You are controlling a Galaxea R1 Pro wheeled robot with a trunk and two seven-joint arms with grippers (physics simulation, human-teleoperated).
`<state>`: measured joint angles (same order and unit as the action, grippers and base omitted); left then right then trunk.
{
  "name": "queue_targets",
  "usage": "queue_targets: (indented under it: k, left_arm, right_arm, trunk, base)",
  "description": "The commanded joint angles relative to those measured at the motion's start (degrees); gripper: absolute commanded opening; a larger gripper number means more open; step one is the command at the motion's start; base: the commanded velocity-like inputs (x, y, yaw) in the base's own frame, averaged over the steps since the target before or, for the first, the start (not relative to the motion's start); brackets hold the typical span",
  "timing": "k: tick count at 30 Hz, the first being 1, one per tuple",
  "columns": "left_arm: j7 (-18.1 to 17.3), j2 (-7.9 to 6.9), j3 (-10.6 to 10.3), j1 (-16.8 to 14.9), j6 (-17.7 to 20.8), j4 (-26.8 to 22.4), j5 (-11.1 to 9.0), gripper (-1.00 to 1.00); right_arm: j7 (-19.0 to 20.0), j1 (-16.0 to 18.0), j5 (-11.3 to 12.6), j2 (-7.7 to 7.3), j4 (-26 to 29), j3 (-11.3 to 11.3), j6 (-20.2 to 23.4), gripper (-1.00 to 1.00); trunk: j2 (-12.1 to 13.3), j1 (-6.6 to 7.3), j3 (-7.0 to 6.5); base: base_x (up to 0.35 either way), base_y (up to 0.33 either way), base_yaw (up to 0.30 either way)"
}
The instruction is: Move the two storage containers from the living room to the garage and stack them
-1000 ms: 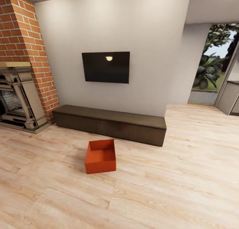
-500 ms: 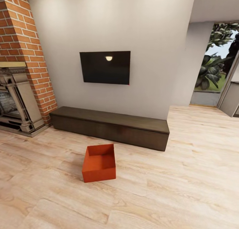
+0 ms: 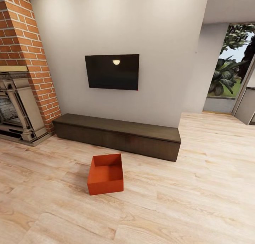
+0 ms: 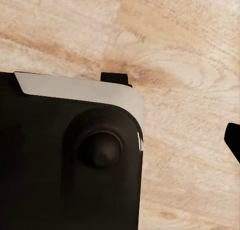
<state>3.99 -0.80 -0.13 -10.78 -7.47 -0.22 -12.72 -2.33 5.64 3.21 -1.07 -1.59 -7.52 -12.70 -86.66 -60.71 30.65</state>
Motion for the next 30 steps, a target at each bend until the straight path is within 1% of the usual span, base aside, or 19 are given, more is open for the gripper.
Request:
queue_targets:
  k: [1,26,27,29,30]
  left_arm:
    - [0.05,0.01,-0.05,-0.03,-0.17,0.04,-0.29,1.0]
    - [0.05,0.02,-0.05,-0.03,-0.17,0.04,-0.29,1.0]
    - [0.05,0.07,-0.05,-0.03,-0.17,0.04,-0.29,1.0]
    - [0.05,0.08,-0.05,-0.03,-0.17,0.04,-0.29,1.0]
    - [0.05,0.08,-0.05,-0.03,-0.17,0.04,-0.29,1.0]
  right_arm:
    - [-0.13,0.07,0.32,0.01,-0.17,-0.48,-0.31,1.0]
    - [0.17,0.07,0.28,0.01,-0.17,-0.47,-0.31,1.0]
    - [0.34,0.07,0.5,0.75,-0.17,-0.12,-0.33,1.0]
    - [0.55,0.07,0.35,1.4,-0.17,-0.22,-0.34,1.0]
    - [0.62,0.07,0.29,1.47,-0.17,-0.25,-0.35,1.0]
  trunk:
    - [-0.03,0.0,0.05]
    - [-0.03,0.0,0.05]
    - [-0.03,0.0,0.05]
    - [-0.03,0.0,0.05]
    - [-0.03,0.0,0.05]
  base:
    - [0.0,0.0,0.0]
    - [0.0,0.0,0.0]
    - [0.0,0.0,0.0]
    - [0.0,0.0,0.0]
    - [0.0,0.0,0.0]
